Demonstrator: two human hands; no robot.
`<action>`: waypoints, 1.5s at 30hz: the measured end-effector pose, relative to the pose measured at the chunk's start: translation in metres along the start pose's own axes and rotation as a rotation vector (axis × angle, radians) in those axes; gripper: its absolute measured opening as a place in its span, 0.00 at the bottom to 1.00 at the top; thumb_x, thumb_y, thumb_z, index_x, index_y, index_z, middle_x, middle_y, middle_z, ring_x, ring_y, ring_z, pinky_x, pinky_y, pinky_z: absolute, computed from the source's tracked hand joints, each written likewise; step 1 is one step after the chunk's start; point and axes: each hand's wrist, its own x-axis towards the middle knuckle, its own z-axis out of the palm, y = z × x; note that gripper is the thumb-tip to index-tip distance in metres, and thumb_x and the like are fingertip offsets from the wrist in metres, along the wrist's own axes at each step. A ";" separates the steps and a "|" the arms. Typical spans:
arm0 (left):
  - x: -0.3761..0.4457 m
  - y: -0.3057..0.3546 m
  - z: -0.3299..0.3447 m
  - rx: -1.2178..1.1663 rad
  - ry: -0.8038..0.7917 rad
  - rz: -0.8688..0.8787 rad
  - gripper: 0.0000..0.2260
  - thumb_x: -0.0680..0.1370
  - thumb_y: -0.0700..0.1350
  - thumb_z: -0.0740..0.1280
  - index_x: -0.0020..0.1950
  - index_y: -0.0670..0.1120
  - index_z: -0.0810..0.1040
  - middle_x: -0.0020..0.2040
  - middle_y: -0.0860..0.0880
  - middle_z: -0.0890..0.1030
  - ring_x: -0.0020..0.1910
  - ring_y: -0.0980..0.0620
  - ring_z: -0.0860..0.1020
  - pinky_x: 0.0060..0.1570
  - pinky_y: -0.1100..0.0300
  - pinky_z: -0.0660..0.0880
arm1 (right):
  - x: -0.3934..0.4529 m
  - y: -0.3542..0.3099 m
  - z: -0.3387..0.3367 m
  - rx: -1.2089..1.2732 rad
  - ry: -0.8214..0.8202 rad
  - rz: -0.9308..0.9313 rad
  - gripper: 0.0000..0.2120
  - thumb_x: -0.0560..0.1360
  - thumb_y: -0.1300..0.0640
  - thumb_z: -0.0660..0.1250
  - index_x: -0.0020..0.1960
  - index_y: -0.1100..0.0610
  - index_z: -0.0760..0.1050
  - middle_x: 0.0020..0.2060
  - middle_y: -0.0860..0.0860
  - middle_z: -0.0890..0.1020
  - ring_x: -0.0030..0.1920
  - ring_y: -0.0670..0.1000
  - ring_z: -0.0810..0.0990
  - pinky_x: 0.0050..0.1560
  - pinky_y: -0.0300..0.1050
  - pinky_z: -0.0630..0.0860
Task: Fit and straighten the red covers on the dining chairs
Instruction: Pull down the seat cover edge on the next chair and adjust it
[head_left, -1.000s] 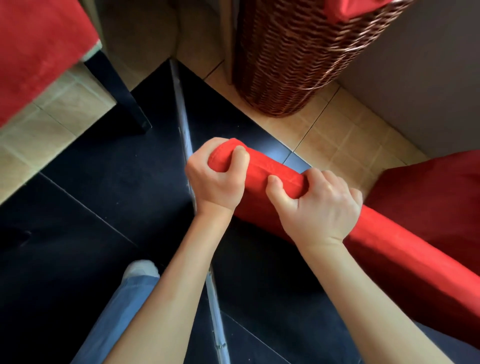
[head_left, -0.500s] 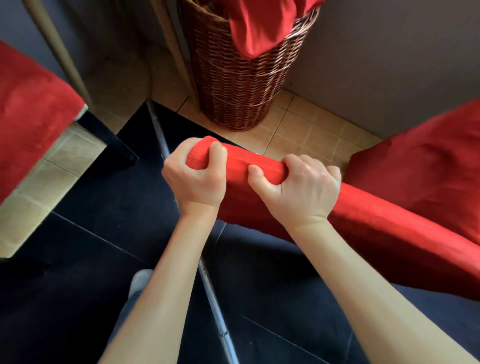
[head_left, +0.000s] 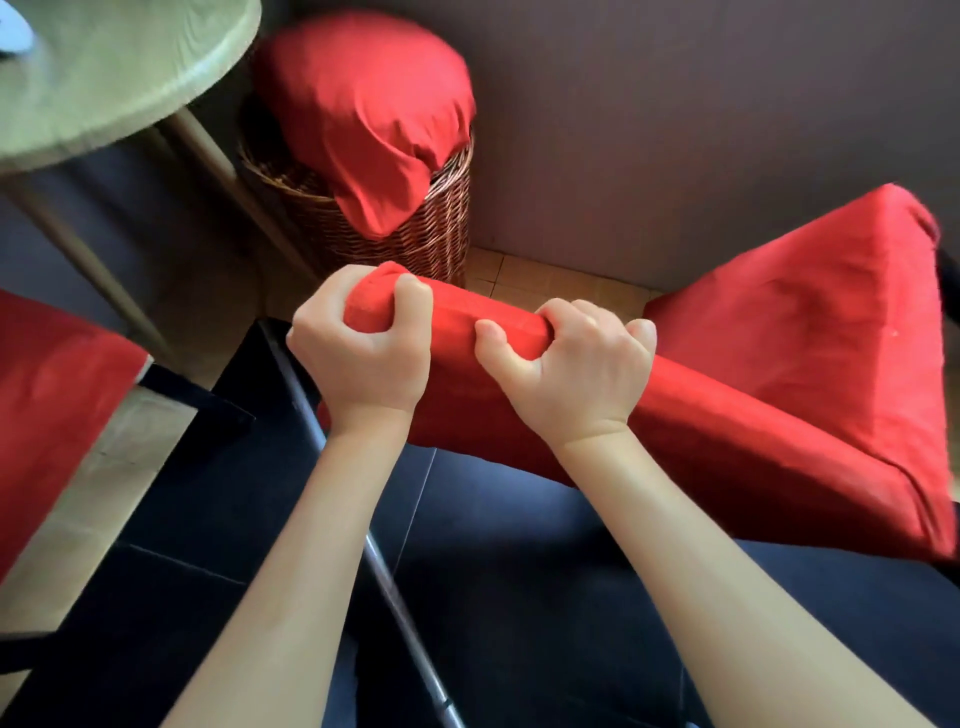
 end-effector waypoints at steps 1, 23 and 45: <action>0.001 0.010 0.003 0.006 -0.005 0.013 0.11 0.70 0.48 0.64 0.38 0.42 0.81 0.32 0.56 0.75 0.33 0.58 0.73 0.39 0.65 0.70 | 0.003 0.003 -0.009 0.009 0.025 0.003 0.32 0.66 0.31 0.51 0.31 0.58 0.78 0.29 0.53 0.79 0.34 0.57 0.78 0.45 0.50 0.63; -0.046 0.248 0.068 0.091 -0.132 0.279 0.10 0.70 0.48 0.67 0.39 0.42 0.81 0.34 0.55 0.75 0.36 0.48 0.78 0.43 0.59 0.70 | 0.043 0.103 -0.204 0.125 0.174 0.136 0.34 0.65 0.30 0.45 0.34 0.56 0.77 0.31 0.51 0.79 0.36 0.55 0.76 0.46 0.48 0.58; -0.127 0.366 0.094 0.175 -0.226 0.323 0.16 0.70 0.52 0.64 0.41 0.41 0.82 0.37 0.43 0.82 0.38 0.41 0.80 0.45 0.53 0.74 | 0.020 0.179 -0.315 0.305 0.162 0.192 0.32 0.66 0.34 0.50 0.37 0.59 0.80 0.33 0.53 0.82 0.39 0.56 0.79 0.47 0.49 0.60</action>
